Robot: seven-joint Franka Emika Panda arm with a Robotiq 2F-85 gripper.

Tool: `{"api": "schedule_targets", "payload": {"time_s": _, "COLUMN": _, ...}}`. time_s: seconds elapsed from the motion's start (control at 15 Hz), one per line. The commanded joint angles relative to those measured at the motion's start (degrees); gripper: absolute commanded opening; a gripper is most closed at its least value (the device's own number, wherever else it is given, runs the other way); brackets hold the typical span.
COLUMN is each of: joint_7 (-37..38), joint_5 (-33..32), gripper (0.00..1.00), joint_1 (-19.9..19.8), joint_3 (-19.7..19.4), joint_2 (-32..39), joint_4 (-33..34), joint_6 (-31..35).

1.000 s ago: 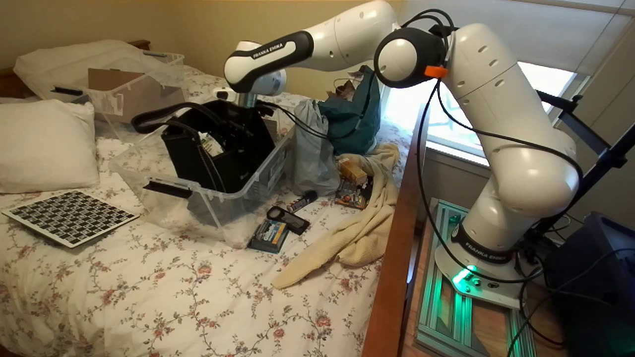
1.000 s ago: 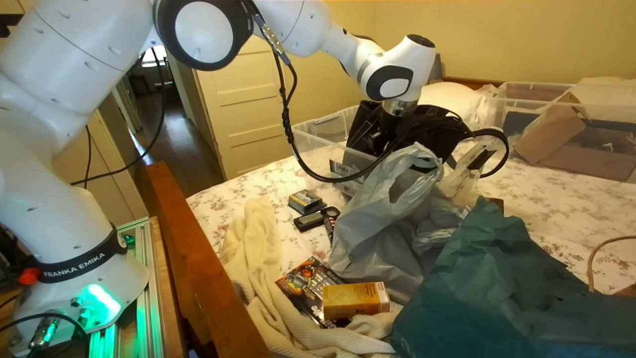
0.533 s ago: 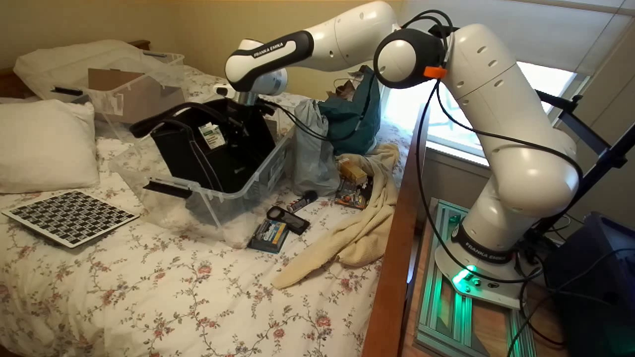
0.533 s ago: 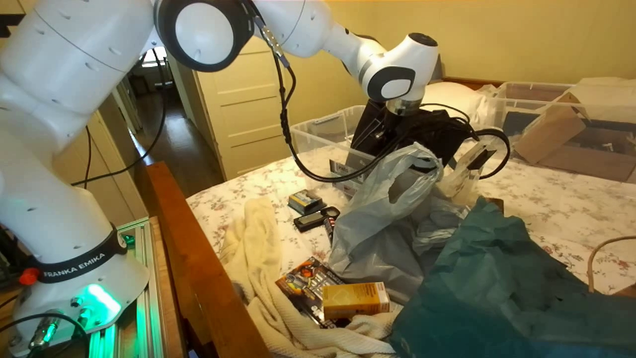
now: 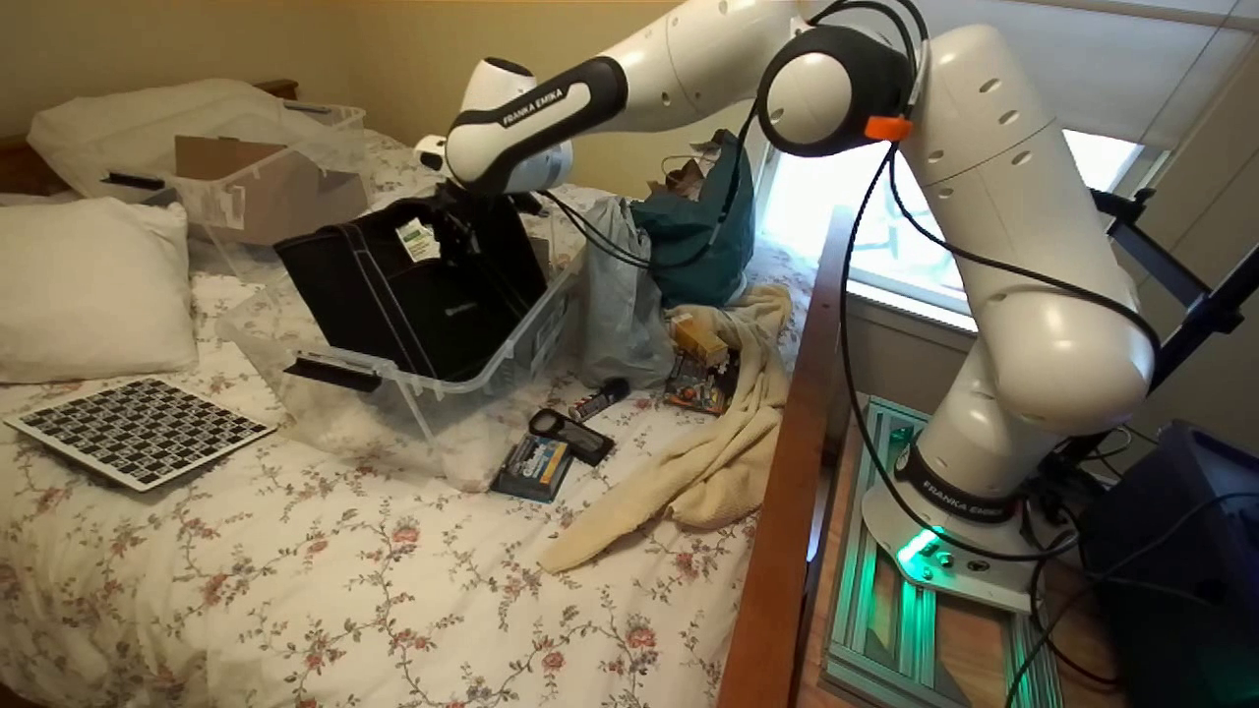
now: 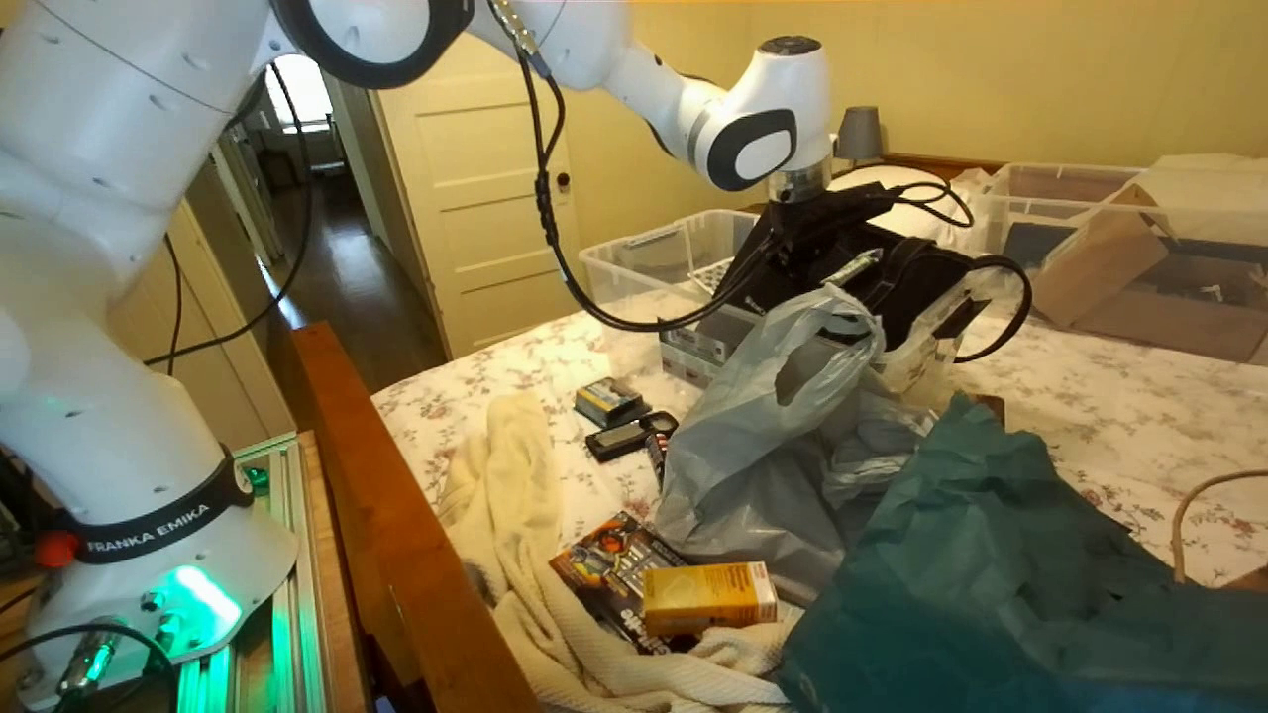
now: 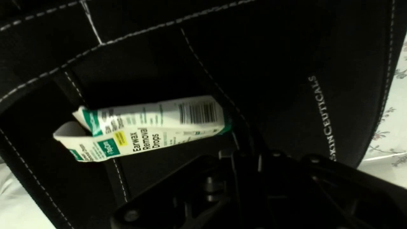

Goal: Pick up the small white box and place it in the shopping bag

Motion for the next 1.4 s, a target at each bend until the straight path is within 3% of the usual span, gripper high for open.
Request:
{"api": "schedule_targets", "payload": {"time_s": 0.0, "joint_7": 8.15, "joint_5": -6.29, "gripper": 0.01, "joint_1": 3.21, "joint_3": -3.44, "joint_2": -5.91, "joint_4": -7.81, "joint_6": 4.30}}
{"api": "schedule_targets", "payload": {"time_s": 0.2, "joint_7": 10.67, "joint_5": -8.99, "gripper": 0.01, "joint_1": 3.49, "joint_3": -2.85, "joint_2": -7.63, "joint_4": -10.21, "joint_6": 3.30}}
{"api": "schedule_targets", "payload": {"time_s": 0.27, "joint_7": 12.12, "joint_5": -9.40, "gripper": 0.30, "joint_1": 3.55, "joint_3": -2.87, "joint_2": -8.16, "joint_4": -10.81, "joint_6": 3.56}}
{"api": "schedule_targets", "payload": {"time_s": 0.4, "joint_7": 13.06, "joint_5": -9.34, "gripper": 0.37, "joint_1": 2.87, "joint_3": -2.13, "joint_2": -9.46, "joint_4": -12.33, "joint_6": 5.13}}
{"api": "schedule_targets", "payload": {"time_s": 0.73, "joint_7": 15.60, "joint_5": -8.59, "gripper": 0.73, "joint_1": 1.41, "joint_3": -1.62, "joint_2": -13.10, "joint_4": -15.83, "joint_6": 11.67}}
{"api": "schedule_targets", "payload": {"time_s": 0.93, "joint_7": 19.07, "joint_5": -7.73, "gripper": 0.94, "joint_1": 0.97, "joint_3": -1.44, "joint_2": -12.71, "joint_4": -14.86, "joint_6": 11.96}}
{"api": "schedule_targets", "payload": {"time_s": 1.07, "joint_7": 21.85, "joint_5": -7.23, "gripper": 1.00, "joint_1": 0.73, "joint_3": -0.89, "joint_2": -12.14, "joint_4": -13.64, "joint_6": 9.67}}
{"api": "schedule_targets", "payload": {"time_s": 1.33, "joint_7": 28.05, "joint_5": -6.94, "gripper": 1.00, "joint_1": 1.09, "joint_3": -0.20, "joint_2": -10.68, "joint_4": -10.94, "joint_6": 5.64}}
